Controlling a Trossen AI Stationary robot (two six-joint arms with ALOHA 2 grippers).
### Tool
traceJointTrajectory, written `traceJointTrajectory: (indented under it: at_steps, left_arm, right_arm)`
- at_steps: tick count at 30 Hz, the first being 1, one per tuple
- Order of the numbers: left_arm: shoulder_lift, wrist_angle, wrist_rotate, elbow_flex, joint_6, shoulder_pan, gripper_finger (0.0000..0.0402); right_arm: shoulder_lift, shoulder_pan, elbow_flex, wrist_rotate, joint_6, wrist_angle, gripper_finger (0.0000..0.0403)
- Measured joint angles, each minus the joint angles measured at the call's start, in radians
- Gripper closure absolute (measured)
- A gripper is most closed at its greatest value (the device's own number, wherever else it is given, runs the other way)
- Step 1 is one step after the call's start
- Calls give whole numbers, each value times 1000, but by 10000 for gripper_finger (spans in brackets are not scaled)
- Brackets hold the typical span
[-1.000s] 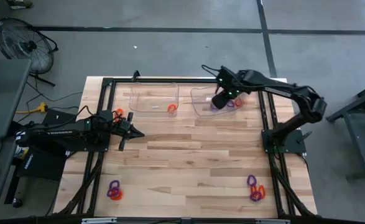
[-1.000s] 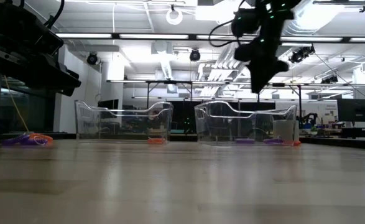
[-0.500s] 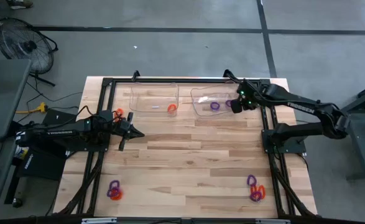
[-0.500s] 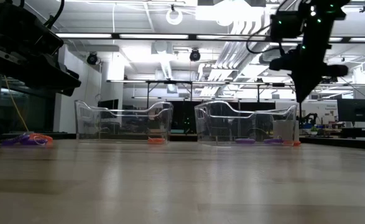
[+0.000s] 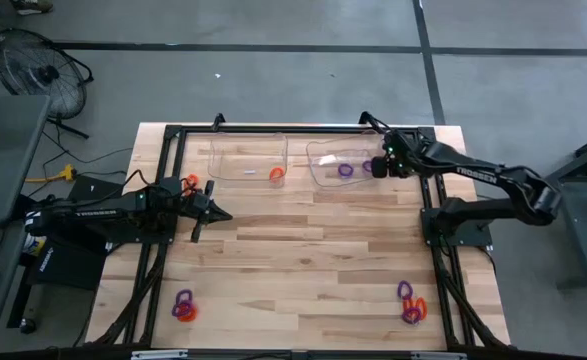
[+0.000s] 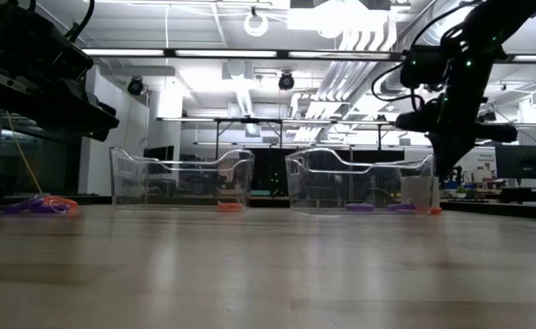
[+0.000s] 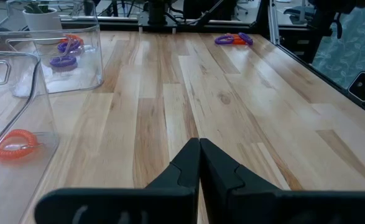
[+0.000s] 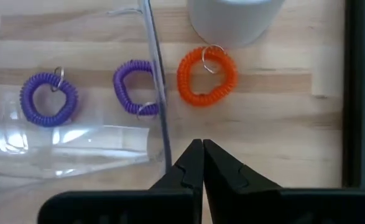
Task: Sort spring keychains
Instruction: Put the orange spring keychain into the left transparent bin
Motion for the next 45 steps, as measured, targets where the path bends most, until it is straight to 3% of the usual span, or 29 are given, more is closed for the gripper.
traceJointTrajectory:
  at_steps: [18, 28, 36, 45]
  left_arm:
    - [0, 0, 0, 0, 0, 0, 400]
    - [0, 0, 0, 0, 0, 0, 400]
    - [0, 0, 0, 0, 0, 0, 400]
    - [0, 0, 0, 0, 0, 0, 400]
  right_arm:
    - [108, 73, 4, -204, -31, 195, 403]
    - [71, 74, 5, -192, -51, 187, 403]
    - [8, 74, 7, -208, -353, 60, 403]
    - [68, 41, 83, -148, -734, -51, 403]
